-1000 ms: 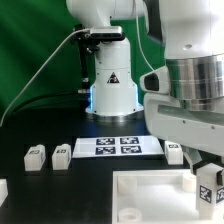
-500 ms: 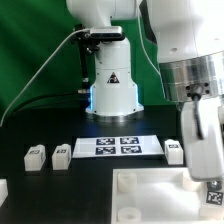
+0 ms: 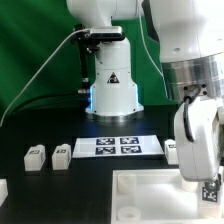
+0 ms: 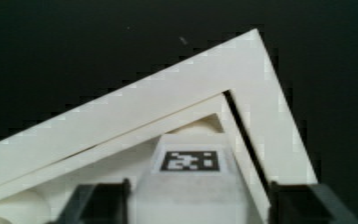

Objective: Assemble one leg

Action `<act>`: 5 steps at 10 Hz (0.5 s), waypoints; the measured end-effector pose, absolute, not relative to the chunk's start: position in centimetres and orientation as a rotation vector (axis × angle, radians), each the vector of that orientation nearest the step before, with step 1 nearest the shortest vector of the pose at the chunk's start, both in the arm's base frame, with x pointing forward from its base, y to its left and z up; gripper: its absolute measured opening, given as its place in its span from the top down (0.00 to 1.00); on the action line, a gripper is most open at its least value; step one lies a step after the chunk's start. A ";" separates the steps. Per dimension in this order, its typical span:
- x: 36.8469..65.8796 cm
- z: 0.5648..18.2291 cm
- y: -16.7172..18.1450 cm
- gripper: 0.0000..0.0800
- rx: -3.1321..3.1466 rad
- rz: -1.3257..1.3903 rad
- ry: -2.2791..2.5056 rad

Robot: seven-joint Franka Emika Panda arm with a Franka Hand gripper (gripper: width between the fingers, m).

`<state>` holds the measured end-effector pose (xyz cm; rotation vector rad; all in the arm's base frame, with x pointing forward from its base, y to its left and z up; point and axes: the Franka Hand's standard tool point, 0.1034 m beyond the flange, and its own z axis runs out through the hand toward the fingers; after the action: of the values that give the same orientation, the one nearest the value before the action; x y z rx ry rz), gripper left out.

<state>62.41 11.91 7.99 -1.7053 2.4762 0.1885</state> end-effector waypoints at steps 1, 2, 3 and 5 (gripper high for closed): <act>61.9 7.6 12.0 0.29 -1.868 0.198 2.368; 61.5 7.3 12.0 0.29 -2.058 0.202 2.236; 61.3 7.2 12.1 0.20 -2.289 0.186 2.046; 61.2 7.2 12.8 0.19 -2.497 0.154 1.798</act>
Offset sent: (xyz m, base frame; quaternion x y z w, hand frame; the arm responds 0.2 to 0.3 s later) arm -0.0175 0.0085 -0.0009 -0.0221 0.0888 -0.3149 0.9447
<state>61.19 12.77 7.19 -2.4972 1.7978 0.1538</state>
